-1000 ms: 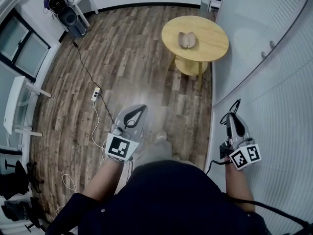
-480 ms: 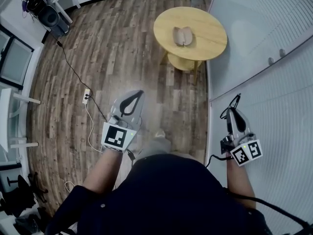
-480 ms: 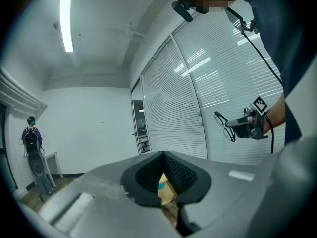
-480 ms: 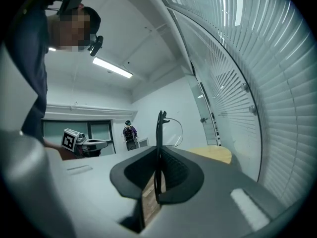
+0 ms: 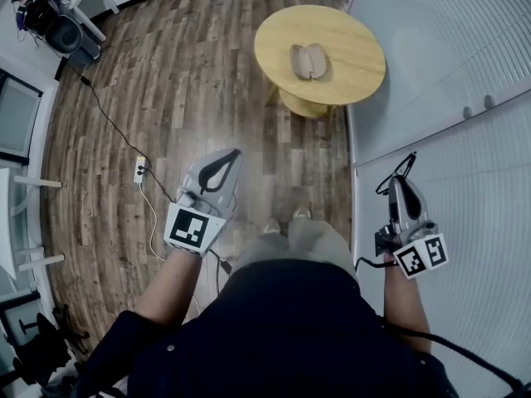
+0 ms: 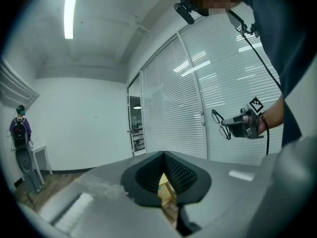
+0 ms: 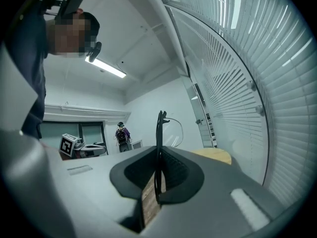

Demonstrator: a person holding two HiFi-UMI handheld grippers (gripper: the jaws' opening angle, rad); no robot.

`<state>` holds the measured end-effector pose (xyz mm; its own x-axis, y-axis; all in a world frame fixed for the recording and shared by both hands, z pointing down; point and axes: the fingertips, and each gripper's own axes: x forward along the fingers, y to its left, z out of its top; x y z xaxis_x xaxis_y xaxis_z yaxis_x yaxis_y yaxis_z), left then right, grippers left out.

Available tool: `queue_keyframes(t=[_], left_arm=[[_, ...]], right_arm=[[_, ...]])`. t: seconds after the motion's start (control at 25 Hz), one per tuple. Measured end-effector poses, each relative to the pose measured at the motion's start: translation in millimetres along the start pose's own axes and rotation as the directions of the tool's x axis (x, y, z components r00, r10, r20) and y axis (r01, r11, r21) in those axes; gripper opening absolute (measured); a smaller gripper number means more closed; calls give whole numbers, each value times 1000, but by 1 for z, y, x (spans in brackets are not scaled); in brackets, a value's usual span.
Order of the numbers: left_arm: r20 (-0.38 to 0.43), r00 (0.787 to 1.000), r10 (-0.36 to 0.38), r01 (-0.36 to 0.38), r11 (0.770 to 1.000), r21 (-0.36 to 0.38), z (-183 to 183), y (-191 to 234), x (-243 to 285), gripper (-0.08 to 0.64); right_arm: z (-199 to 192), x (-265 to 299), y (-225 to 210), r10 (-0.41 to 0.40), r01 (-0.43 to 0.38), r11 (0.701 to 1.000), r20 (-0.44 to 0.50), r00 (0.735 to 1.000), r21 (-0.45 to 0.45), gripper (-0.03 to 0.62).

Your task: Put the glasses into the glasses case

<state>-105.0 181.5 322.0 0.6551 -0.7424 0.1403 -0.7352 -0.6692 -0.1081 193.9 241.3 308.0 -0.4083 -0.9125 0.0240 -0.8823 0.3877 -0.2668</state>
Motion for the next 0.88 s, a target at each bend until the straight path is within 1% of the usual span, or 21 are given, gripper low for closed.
queue_keyframes(t=[0.12,0.24,0.32,0.48,0.6,0.72,0.88], left_arm=[[23,1000,0,0,1000,-12,5,8,12,6],[37,999,-16,16,1000,6,8,9,32,6],[37,999,-10,10,1000,4,11,17,45,6],[23,997,68,-68,998,4,21,57,73,6],[26,994,103,-104,994,42,36,82,97,6],[31,990,137,-139,989,53,48,96,121,6],[21,984,177,-178,983,42,48,104,146,6]], right_arm=[[0,25,-3,28,-28,1000,-13,1000,-13,31],[3,53,-19,55,-55,998,-11,998,-15,31],[8,72,-30,72,-72,997,-1,997,-11,31],[13,122,-54,126,-126,992,-2,992,10,31],[17,160,-69,176,-175,984,-12,984,18,31],[21,193,-85,214,-213,976,-33,976,35,31],[19,230,-101,271,-268,962,-69,960,56,31]])
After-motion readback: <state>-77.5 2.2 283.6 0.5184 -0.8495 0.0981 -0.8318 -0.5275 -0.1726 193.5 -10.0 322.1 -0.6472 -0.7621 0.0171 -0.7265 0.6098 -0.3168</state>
